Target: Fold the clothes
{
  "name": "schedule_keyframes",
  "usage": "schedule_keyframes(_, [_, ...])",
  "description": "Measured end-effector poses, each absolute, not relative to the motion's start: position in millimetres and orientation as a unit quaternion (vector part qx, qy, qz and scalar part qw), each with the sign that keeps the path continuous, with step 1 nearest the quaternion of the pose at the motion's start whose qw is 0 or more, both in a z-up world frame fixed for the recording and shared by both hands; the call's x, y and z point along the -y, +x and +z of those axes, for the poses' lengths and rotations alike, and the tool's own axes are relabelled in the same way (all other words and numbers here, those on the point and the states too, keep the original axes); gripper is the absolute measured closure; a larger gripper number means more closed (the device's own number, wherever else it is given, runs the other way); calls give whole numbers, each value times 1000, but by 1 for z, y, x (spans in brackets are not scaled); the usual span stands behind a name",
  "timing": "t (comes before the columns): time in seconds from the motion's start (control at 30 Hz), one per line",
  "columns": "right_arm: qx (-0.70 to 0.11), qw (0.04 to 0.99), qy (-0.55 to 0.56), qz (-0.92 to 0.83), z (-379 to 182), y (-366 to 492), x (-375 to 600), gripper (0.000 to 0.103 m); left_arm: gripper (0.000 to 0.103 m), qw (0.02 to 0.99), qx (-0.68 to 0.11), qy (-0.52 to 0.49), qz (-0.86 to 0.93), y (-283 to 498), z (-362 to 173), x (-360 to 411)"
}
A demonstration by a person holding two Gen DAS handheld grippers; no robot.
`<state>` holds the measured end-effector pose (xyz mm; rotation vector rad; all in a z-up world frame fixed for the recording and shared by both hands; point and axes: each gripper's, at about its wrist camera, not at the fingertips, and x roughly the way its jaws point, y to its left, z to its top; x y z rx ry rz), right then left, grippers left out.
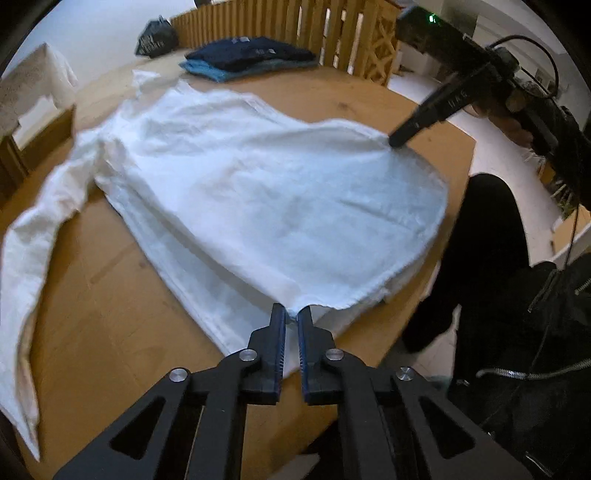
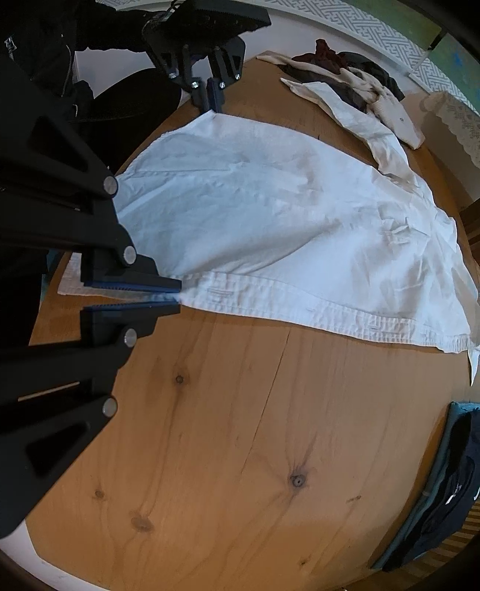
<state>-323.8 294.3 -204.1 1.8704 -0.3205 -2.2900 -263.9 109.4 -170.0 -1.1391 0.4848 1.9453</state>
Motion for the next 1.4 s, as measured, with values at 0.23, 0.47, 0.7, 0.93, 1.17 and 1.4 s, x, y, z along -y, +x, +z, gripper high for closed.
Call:
schedule_keyframes(0.23, [99,89,615,-777,-188,-320,-291,98,100,388,-212,-416,795,-262,-132,-96])
schedule_keyframes(0.47, [73,93,634,-764,-204,-317,-276,98,102,373,-281,-428,774,-242,-136,-89])
schedule_keyframes(0.7, [58,72,633,-769,-203,-315,-273,98,103,369,-305,-448,755,-237,-171,-107])
schedule_keyframes(0.93, [17,48,633,-772,-202,-317,-267,98,102,401,-292,-449,743,-230,-172,-105])
schedule_keyframes(1.17, [-29,24,649,-760,-214,-321,-257,98,97,394,-197,-467,767,-274,-150,-74])
schedule_keyframes(1.4, [-44,8,649,-759,-210,-325,-256,98,94,418,-180,-446,771,-299,-149,-90])
